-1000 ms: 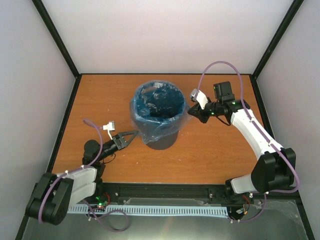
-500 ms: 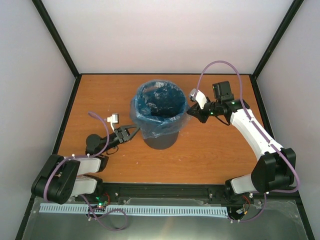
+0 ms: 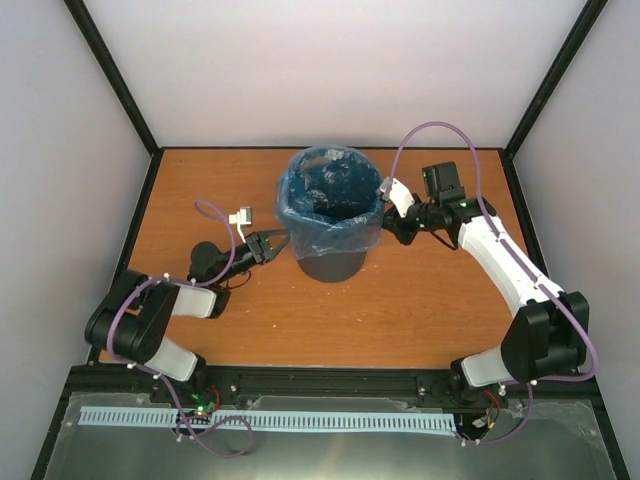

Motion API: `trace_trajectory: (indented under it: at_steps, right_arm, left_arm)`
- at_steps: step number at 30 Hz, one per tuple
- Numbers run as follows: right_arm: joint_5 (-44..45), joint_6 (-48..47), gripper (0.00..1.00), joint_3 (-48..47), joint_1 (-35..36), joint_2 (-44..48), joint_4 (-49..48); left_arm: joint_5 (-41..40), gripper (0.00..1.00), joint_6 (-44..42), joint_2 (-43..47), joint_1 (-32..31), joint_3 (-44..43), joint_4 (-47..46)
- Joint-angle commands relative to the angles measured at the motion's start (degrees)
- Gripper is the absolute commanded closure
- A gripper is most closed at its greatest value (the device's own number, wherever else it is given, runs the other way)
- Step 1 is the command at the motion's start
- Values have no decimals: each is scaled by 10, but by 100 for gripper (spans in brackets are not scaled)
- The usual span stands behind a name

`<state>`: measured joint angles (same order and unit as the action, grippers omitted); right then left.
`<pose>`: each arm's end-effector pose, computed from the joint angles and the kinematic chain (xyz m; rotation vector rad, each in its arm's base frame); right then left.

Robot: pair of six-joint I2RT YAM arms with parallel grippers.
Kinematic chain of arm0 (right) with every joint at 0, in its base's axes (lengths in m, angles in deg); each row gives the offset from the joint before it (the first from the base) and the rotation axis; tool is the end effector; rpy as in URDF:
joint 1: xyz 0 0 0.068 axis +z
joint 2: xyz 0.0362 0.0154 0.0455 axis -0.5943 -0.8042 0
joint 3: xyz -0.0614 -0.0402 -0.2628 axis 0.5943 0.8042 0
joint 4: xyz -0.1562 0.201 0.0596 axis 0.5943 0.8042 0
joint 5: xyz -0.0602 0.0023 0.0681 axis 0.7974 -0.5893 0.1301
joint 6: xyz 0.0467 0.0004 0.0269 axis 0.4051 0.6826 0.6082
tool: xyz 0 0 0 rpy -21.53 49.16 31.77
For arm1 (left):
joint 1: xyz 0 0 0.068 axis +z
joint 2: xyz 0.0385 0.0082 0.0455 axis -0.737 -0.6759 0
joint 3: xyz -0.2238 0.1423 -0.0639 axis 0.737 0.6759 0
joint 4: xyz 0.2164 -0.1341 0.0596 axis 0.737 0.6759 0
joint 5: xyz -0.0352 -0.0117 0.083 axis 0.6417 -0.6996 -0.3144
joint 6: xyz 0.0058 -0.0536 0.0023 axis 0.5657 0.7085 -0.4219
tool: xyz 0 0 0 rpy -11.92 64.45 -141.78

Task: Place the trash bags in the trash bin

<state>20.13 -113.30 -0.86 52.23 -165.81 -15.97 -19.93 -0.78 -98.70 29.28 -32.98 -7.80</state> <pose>0.2809 0.0989 0.2991 -1.1576 2.0597 0.5564 0.2276 -0.1006 0.2012 -0.0331 1.6764 -1.7906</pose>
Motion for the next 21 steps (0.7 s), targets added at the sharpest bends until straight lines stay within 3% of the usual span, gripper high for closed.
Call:
trace_trajectory:
  at_steps: [1, 9, 16, 19, 21]
  right_arm:
    - [36, 6, 92, -4, 2, -13, -15]
    - [48, 13, 92, 15, 1, -17, -38]
    - [68, 22, 92, 15, -1, -24, -34]
    - [57, 29, 85, 14, -5, 5, -25]
    - [55, 37, 68, 12, -13, 33, -21]
  left_arm:
    - [-20, 99, -36, -61, -8, -11, 2]
    - [-21, 99, -53, -137, -9, -6, -12]
    - [-54, 99, -113, -85, -8, 3, 93]
    - [-70, 99, -159, -27, -8, 0, 177]
    - [-86, 93, -191, 23, -8, -5, 249]
